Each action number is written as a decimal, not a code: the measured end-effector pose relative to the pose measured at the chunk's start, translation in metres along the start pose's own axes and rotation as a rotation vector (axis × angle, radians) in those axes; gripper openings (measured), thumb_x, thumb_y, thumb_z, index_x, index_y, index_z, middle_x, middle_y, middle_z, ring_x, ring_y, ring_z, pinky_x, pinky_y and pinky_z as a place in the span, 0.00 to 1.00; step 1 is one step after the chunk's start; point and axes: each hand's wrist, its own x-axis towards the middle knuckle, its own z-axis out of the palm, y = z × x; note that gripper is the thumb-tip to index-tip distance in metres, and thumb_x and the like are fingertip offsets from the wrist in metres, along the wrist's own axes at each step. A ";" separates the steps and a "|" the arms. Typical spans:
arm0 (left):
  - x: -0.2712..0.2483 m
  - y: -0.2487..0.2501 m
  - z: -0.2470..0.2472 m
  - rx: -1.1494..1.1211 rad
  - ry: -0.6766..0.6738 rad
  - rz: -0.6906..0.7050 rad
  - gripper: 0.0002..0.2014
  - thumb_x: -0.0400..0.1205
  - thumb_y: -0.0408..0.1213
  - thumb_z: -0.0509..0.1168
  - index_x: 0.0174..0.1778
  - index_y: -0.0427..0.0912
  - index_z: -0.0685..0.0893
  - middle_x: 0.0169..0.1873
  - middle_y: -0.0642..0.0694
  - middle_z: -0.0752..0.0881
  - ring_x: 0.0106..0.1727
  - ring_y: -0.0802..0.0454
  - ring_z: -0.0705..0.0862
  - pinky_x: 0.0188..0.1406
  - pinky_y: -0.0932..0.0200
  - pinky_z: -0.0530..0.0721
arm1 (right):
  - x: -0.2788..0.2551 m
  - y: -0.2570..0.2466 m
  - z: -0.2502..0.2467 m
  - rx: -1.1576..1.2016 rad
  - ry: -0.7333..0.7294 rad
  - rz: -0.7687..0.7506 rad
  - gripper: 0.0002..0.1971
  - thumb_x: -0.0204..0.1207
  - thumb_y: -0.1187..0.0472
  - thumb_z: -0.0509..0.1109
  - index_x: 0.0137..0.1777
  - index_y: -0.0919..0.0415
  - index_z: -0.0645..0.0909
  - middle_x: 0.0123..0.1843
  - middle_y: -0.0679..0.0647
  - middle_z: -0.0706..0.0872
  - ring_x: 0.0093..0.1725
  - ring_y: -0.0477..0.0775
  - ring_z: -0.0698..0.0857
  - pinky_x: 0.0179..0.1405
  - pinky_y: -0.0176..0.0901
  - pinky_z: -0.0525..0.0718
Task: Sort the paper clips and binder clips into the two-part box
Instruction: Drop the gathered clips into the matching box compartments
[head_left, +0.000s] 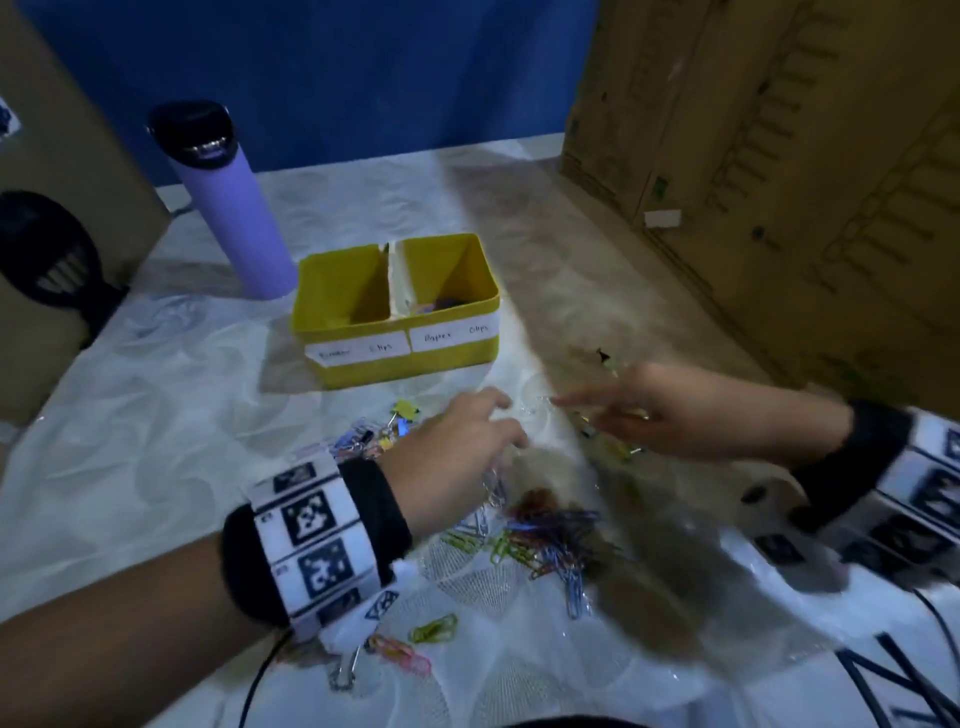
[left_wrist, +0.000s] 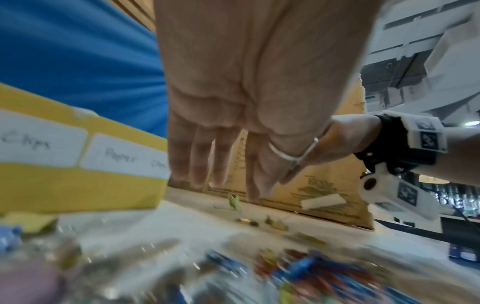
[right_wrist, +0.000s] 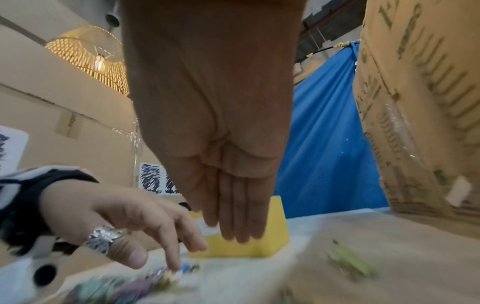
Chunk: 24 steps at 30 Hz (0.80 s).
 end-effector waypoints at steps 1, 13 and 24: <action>-0.003 0.006 0.008 0.009 -0.093 -0.005 0.21 0.82 0.30 0.59 0.71 0.51 0.72 0.77 0.45 0.61 0.78 0.43 0.62 0.74 0.44 0.71 | -0.014 0.002 0.011 -0.019 -0.037 0.024 0.15 0.79 0.58 0.61 0.62 0.57 0.82 0.51 0.53 0.90 0.45 0.49 0.86 0.47 0.38 0.78; -0.034 0.030 0.035 0.246 -0.318 -0.026 0.26 0.82 0.33 0.61 0.77 0.39 0.62 0.69 0.38 0.67 0.66 0.39 0.68 0.62 0.49 0.73 | -0.049 -0.034 0.088 -0.002 -0.157 0.159 0.37 0.79 0.52 0.62 0.81 0.61 0.46 0.85 0.56 0.49 0.82 0.50 0.56 0.71 0.22 0.49; -0.029 0.005 0.026 -0.042 -0.076 -0.178 0.08 0.73 0.32 0.73 0.48 0.39 0.91 0.43 0.38 0.90 0.46 0.44 0.86 0.47 0.56 0.82 | 0.021 -0.039 0.088 -0.042 -0.082 0.042 0.33 0.62 0.49 0.79 0.65 0.61 0.73 0.61 0.63 0.74 0.59 0.62 0.75 0.59 0.49 0.77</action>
